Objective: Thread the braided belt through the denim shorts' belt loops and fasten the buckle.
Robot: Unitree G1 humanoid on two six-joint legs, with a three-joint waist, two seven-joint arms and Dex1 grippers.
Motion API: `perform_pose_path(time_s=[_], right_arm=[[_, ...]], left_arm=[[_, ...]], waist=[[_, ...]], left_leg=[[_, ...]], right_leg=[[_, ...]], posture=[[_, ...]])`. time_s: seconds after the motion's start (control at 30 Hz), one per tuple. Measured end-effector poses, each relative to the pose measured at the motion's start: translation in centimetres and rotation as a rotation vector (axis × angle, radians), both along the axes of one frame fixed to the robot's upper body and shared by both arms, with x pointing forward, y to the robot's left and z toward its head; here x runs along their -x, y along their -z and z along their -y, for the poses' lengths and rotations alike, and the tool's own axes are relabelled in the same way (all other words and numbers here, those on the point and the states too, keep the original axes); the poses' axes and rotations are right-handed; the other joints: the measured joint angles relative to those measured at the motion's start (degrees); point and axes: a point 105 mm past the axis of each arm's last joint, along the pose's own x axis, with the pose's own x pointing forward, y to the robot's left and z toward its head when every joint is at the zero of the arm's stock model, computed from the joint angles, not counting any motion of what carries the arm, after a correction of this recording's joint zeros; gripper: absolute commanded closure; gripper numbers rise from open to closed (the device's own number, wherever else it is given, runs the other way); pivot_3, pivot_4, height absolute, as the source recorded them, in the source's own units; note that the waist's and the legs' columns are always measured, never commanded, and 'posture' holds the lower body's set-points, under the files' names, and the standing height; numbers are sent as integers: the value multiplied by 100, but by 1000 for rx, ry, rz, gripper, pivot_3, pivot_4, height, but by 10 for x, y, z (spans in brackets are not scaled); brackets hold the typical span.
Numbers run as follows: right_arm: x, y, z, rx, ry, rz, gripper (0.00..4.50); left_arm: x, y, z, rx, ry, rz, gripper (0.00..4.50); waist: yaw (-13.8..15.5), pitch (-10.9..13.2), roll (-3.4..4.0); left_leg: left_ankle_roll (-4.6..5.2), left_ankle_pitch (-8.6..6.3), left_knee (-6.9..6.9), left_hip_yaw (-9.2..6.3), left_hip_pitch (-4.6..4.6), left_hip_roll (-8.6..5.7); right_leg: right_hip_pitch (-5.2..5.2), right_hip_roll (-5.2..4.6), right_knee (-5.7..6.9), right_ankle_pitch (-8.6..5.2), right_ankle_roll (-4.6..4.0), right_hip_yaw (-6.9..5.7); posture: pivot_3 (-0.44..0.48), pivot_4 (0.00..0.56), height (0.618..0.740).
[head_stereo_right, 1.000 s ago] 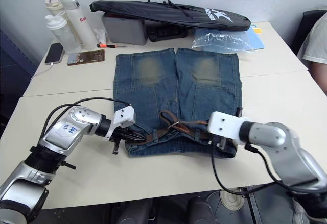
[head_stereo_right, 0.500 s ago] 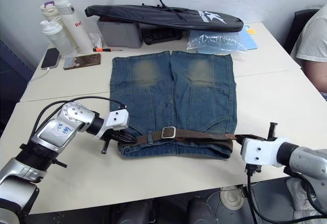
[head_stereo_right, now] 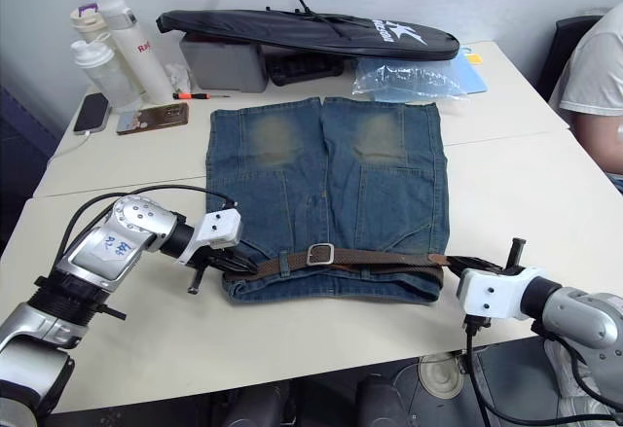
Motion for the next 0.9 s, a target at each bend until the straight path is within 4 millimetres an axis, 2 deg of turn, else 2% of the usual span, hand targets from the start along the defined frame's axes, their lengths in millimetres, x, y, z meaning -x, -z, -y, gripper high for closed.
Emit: perform_pose_path(time_s=[0.03,0.07,0.2,0.23,0.4,0.5,0.63,0.77,0.8,0.83,0.87,0.9], right_arm=[[0,-1,6,-6,21,-14,2952],[1,-3,13,-17,44,-29,2227],[1,-19,19,-79,60,-62,678],[0,-25,20,-107,67,-64,158],[-7,-52,17,-329,115,-111,66],[-11,-65,18,-503,183,-183,66],[-18,-65,13,-696,261,-226,66],[-22,-56,11,-786,318,-229,66],[-23,-54,9,-791,326,-231,66],[-24,-51,9,-815,345,-228,66],[-25,-45,9,-848,371,-230,66],[-25,-41,8,-856,380,-238,66]], left_arm=[[2,0,-3,6,-3,-8,4500],[4,-1,-6,13,-10,-22,4500],[9,-4,-8,68,-42,-79,4500],[9,-7,-8,88,-52,-93,4500],[9,-23,-11,197,-107,-148,4500],[9,-45,-13,307,-144,-167,4500],[13,-66,-25,392,-214,-126,4500],[19,-60,-32,433,-291,-98,4500],[20,-57,-33,434,-320,-89,4500],[21,-55,-33,444,-356,-56,4500],[25,-48,-29,466,-408,-31,4500],[26,-44,-27,472,-421,-39,4500]], waist=[[-6,1,-2],[-8,2,-4],[0,6,-11],[6,9,-15],[15,16,-27],[15,19,-31],[11,17,-29],[14,16,-27],[21,19,-30],[-22,10,-13],[-53,11,-16],[-60,12,-12]], left_leg=[[-1,-3,0,4,3,3],[-1,-6,2,7,3,6],[1,-9,8,6,0,10],[2,-9,10,4,-4,11],[5,-16,24,0,-11,13],[5,-24,35,-5,-16,15],[2,-35,39,-5,-16,21],[1,-42,37,-3,-17,23],[14,-44,26,-27,-56,0],[50,-24,-4,-103,-61,-39],[40,21,-18,-177,-68,-93],[39,33,-17,-191,-76,-114]], right_leg=[[0,1,0,0,0,0],[-1,2,-1,0,0,1],[-2,2,-1,0,0,18],[-2,1,-1,0,-1,19],[-1,-7,-2,0,-1,17],[0,-10,-2,1,-1,14],[0,-11,-6,-1,-3,17],[-3,-12,-10,-2,-7,18],[25,-33,-32,-9,-17,-38],[82,-82,-52,-12,-20,-208],[118,-126,-44,-7,-9,-410],[133,-149,-42,-6,-5,-481]], posture=[[0,150,740],[0,150,740],[0,150,740],[0,150,740],[0,150,740],[0,150,740],[0,150,740],[0,150,740],[0,150,740],[0,150,740],[0,150,740],[0,150,740]])
